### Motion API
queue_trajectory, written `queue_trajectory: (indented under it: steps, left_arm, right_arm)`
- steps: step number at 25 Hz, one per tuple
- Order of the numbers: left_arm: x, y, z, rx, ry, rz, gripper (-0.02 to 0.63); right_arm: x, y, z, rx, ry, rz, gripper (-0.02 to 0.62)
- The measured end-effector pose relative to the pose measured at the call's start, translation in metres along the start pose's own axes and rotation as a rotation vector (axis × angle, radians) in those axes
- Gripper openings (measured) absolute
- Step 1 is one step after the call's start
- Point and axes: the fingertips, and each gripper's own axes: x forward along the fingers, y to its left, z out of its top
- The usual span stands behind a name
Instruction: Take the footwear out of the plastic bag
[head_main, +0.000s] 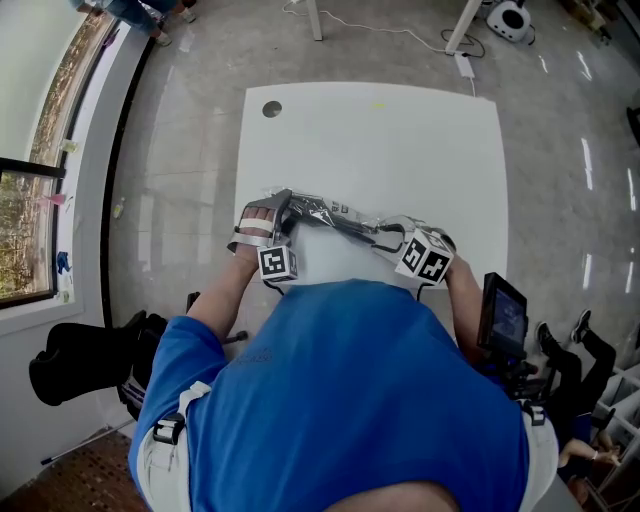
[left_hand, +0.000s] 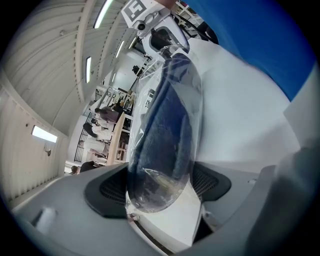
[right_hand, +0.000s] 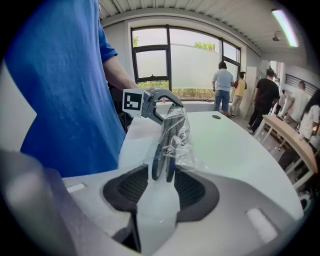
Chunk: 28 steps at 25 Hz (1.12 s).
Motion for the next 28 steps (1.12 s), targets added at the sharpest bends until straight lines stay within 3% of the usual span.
queue_trajectory:
  steps: [11,13,18,24,28]
  left_arm:
    - [0.001,0.006,0.001,0.003,0.012,-0.014,0.385]
    - [0.001,0.005,0.001,0.006,0.009,-0.018,0.385]
    - [0.001,0.006,0.001,0.035,-0.017,-0.024,0.374]
    - [0.002,0.012,-0.012,0.026,-0.019,-0.012,0.271]
    - [0.003,0.017,-0.018,0.010,-0.027,0.003,0.125]
  right_arm:
    - [0.011,-0.011,-0.003,0.023,0.052,-0.083,0.141]
    - [0.012,-0.014,-0.005,0.028,0.057,-0.105,0.089]
    - [0.008,-0.021,-0.009,0.044,0.068,-0.126,0.069]
    - [-0.008,-0.034,-0.037,0.064,0.116,-0.147,0.067]
    - [-0.019,-0.042,-0.064,0.099,0.150,-0.166,0.067]
